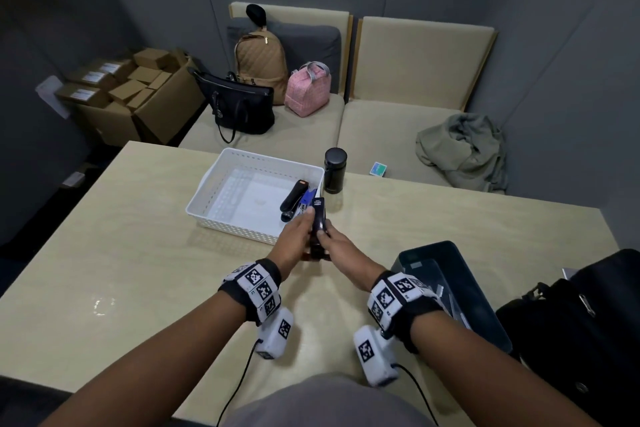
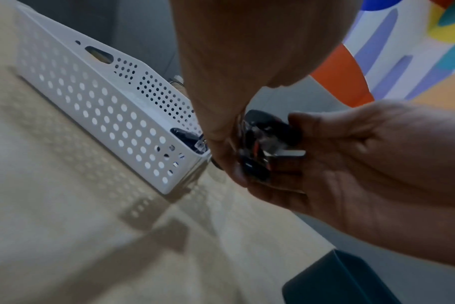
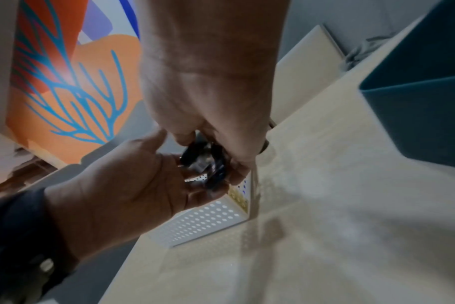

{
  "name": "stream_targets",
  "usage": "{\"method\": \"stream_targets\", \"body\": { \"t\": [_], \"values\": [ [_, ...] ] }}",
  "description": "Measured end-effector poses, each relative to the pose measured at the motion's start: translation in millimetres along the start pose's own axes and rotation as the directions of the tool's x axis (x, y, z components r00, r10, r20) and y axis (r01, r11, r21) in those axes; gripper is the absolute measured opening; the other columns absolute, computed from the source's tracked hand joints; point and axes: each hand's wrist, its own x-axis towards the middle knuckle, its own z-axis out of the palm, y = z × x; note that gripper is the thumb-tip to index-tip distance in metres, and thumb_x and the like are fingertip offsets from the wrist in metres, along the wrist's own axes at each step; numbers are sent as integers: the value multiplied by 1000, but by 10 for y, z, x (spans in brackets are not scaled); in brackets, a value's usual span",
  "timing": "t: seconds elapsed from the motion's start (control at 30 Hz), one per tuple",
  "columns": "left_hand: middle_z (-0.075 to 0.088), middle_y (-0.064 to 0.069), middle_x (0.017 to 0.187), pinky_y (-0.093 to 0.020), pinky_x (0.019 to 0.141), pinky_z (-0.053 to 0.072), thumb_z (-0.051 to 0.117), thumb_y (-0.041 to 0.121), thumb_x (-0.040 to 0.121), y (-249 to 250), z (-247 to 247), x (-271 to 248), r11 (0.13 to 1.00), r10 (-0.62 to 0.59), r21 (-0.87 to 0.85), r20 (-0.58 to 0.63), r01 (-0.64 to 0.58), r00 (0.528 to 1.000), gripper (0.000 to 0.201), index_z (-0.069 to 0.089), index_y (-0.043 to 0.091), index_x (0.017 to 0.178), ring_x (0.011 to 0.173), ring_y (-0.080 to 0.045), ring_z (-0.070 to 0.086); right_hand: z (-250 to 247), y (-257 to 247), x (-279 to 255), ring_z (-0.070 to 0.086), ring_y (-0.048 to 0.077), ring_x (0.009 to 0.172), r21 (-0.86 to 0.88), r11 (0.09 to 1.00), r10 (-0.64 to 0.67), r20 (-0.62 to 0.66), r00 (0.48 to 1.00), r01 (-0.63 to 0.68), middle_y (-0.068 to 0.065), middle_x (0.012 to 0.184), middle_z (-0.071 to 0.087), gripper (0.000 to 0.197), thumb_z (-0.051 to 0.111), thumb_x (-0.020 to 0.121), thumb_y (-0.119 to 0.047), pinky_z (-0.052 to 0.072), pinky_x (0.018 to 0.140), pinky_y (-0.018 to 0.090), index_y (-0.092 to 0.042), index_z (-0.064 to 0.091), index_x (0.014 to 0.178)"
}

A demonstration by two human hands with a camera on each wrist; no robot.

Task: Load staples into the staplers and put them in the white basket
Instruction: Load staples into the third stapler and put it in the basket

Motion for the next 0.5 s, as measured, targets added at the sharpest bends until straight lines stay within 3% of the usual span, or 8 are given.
{"method": "stream_targets", "body": {
  "t": [0.07, 0.1, 0.17, 0.23, 0.3, 0.4, 0.5],
  "values": [
    [67, -14, 102, -51, 83, 56, 50, 32, 100, 40, -121, 117, 995, 65, 78, -63, -60, 996, 29, 62, 12, 118, 91, -30, 66, 67, -124, 49, 40, 13, 132, -108, 994, 17, 48, 999, -11, -1, 144, 42, 45, 33, 105, -20, 35, 101, 21, -21, 27, 149],
    [65, -13, 104, -47, 83, 55, 50, 26, 100, 62, -198, 199, 989, 104, 118, -90, -93, 990, 29, 59, 11, 122, 94, -30, 64, 82, -139, 97, 36, 15, 137, -166, 986, 9, 66, 998, 2, 1, 149, 39, 45, 34, 104, -21, 31, 107, 24, -20, 29, 149],
    [63, -9, 100, -33, 70, 51, 45, 23, 102, 175, -358, 370, 977, 140, 182, -140, -113, 980, 31, 50, 11, 130, 85, -25, 61, 103, -143, 162, 30, 18, 142, -288, 957, 5, 77, 997, 18, 1, 153, 34, 46, 36, 103, -26, 25, 116, 33, -20, 32, 148],
    [58, -9, 90, -29, 57, 45, 39, 27, 103, 250, -547, 592, 974, 76, 226, -177, -35, 981, 31, 40, 16, 132, 70, -22, 56, 110, -78, 191, 36, 19, 137, -354, 935, 37, 70, 997, -10, 0, 151, 37, 48, 38, 101, -32, 29, 116, 40, -23, 32, 148],
    [54, -12, 86, -29, 56, 43, 36, 29, 103, 261, -732, 836, 958, -37, 271, -218, 97, 975, 33, 36, 15, 132, 66, -22, 51, 91, 29, 175, 45, 17, 123, -374, 927, 51, 66, 997, -22, -2, 137, 47, 49, 40, 99, -34, 36, 111, 44, -25, 35, 147],
    [53, -16, 86, -30, 58, 46, 36, 31, 101, 189, -927, 1111, 895, -126, 394, -226, 209, 966, 30, 42, 8, 121, 70, -25, 53, -1, 185, 101, 50, 20, 122, -413, 909, 82, 43, 996, -57, 1, 139, 50, 45, 42, 99, -30, 42, 104, 39, -22, 41, 144],
    [53, -20, 87, -29, 58, 46, 39, 29, 102, 89, -1007, 1279, 862, -163, 453, -180, 229, 970, 26, 47, 4, 102, 68, -26, 54, -148, 315, 32, 53, 19, 119, -404, 909, 117, 13, 993, -102, 4, 135, 54, 40, 46, 98, -26, 45, 98, 33, -20, 47, 138]
  ]
}}
